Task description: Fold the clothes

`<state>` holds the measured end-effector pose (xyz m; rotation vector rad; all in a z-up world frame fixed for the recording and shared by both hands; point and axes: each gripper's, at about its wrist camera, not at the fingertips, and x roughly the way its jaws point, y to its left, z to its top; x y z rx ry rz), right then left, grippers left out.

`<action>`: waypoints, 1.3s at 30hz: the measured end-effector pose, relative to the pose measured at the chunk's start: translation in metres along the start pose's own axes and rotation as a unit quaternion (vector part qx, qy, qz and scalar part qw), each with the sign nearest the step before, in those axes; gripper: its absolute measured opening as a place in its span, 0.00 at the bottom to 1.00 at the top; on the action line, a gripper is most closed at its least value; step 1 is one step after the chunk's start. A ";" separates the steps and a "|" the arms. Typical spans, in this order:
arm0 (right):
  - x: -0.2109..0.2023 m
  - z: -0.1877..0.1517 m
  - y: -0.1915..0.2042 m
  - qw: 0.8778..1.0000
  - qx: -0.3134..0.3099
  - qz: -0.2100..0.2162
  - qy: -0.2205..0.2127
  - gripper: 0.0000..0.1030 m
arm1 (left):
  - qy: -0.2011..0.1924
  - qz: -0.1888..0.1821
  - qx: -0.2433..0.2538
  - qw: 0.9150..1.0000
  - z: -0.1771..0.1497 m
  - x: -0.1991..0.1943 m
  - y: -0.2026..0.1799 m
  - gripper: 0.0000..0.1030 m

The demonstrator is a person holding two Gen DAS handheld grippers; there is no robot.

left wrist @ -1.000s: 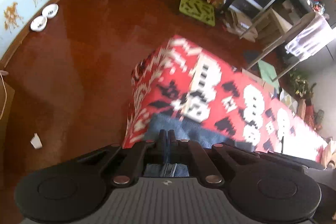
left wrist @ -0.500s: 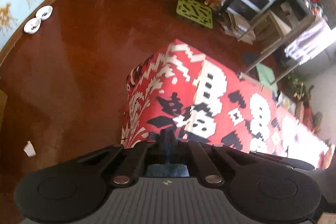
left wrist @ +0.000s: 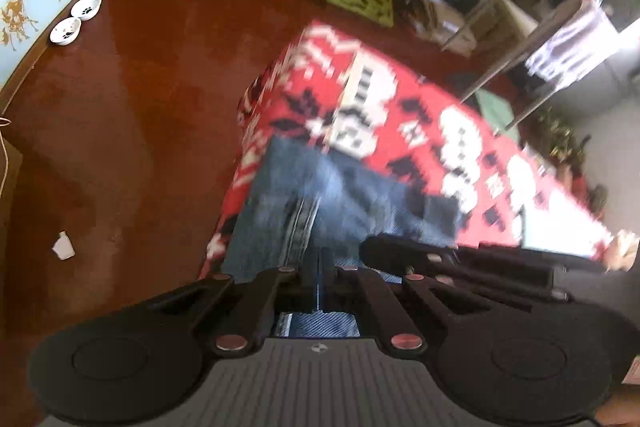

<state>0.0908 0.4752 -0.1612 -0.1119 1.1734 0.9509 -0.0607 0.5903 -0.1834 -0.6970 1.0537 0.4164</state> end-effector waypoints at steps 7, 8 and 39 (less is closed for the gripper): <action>0.030 0.001 -0.010 0.999 0.037 -0.006 0.011 0.00 | -0.016 -0.007 -0.033 0.999 0.010 0.007 0.005 0.00; 0.030 0.003 -0.010 0.999 0.039 -0.009 0.007 0.00 | -0.015 -0.009 -0.033 0.999 0.014 0.009 0.005 0.00; -0.006 0.008 -0.062 0.988 0.121 -0.078 -0.050 0.00 | -0.018 -0.038 -0.030 0.999 -0.004 -0.004 -0.011 0.01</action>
